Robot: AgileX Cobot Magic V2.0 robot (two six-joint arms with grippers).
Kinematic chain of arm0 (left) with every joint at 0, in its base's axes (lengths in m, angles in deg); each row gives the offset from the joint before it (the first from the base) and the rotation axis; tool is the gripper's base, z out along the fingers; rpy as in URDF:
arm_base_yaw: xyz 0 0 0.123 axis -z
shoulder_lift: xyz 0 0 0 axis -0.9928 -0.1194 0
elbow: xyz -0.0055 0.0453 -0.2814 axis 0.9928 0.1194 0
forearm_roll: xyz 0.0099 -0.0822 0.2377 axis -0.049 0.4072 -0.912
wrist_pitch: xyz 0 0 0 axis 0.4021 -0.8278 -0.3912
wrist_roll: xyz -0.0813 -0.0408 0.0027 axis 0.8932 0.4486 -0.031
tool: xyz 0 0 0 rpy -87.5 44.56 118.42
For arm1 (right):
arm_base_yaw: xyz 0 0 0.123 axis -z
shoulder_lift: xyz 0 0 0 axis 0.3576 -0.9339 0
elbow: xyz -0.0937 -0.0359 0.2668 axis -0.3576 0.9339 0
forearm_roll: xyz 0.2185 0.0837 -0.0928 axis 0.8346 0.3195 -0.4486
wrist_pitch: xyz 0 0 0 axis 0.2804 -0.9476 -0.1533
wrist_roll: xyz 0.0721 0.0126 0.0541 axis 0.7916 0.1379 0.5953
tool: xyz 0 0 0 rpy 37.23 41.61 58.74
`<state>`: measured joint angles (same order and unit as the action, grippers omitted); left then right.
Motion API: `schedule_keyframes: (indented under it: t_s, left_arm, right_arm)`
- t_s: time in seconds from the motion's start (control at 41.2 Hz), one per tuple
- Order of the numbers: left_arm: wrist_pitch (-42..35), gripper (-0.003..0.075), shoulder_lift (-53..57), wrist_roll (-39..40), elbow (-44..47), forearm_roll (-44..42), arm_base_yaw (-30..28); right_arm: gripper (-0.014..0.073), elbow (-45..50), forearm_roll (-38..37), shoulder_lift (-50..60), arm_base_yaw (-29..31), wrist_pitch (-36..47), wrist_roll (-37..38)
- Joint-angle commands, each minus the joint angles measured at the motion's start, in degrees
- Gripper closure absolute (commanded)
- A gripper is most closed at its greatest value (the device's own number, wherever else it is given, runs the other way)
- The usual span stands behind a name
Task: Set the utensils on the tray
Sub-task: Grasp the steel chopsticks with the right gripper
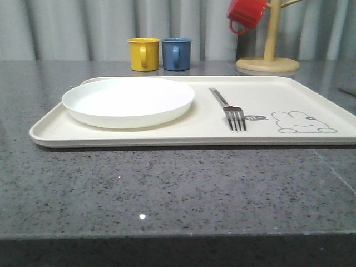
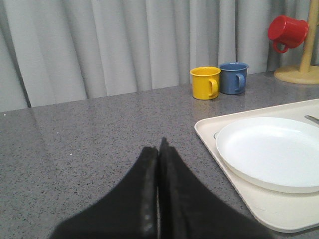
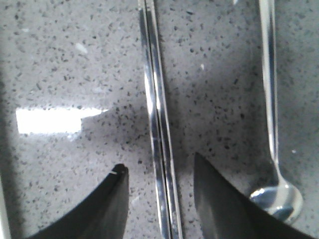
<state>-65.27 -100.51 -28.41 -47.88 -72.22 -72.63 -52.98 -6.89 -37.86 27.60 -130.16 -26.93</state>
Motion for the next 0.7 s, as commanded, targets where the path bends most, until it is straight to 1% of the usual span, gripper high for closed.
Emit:
schedule_keyframes:
  t_s: [0.0, 0.194, 0.291, 0.388, 0.437, 0.461, 0.51, 0.534, 0.583, 0.631, 0.68]
  left_arm:
    - [-4.83, 0.0733, -0.43, 0.43, -1.59, 0.46, 0.34]
    - [-4.83, 0.0733, -0.43, 0.43, -1.59, 0.46, 0.34]
    - [-4.83, 0.0733, -0.43, 0.43, -1.59, 0.46, 0.34]
    - [-4.83, 0.0733, -0.43, 0.43, -1.59, 0.46, 0.34]
    - [-4.83, 0.0733, -0.43, 0.43, -1.59, 0.46, 0.34]
    - [-4.83, 0.0733, -0.43, 0.43, -1.59, 0.46, 0.34]
    - [-4.83, 0.0733, -0.43, 0.43, -1.59, 0.46, 0.34]
    - [-4.83, 0.0733, -0.43, 0.43, -1.59, 0.46, 0.34]
    - [-4.83, 0.0733, -0.43, 0.43, -1.59, 0.46, 0.34]
    - [-4.83, 0.0733, -0.43, 0.43, -1.59, 0.46, 0.34]
    - [-4.83, 0.0733, -0.43, 0.43, -1.59, 0.46, 0.34]
  right_arm:
    - [0.0249, -1.06, 0.09, 0.73, 0.28, 1.47, -0.73]
    - [0.0254, -1.06, 0.09, -0.68, 0.28, 2.01, -0.73]
    - [0.0293, -1.06, 0.04, -1.19, 0.16, 2.50, -0.73]
    - [0.0295, -1.06, -0.01, -1.33, 0.10, 2.55, -0.73]
    - [0.0316, -1.06, -0.15, -1.33, 0.10, 2.56, -0.73]
    - [0.0337, -1.06, -0.23, -1.33, 0.10, 2.56, -0.73]
    - [0.0421, -1.06, -0.58, -1.33, 0.10, 2.44, -0.73]
    - [0.0446, -1.06, -0.63, -1.33, 0.10, 2.29, -0.73]
    - [0.0538, -1.06, -0.63, -1.33, 0.10, 2.05, -0.73]
    - [0.0592, -1.06, -0.63, -1.33, 0.10, 1.89, -0.73]
    - [0.0611, -1.06, -0.63, -1.26, 0.10, 1.81, -0.68]
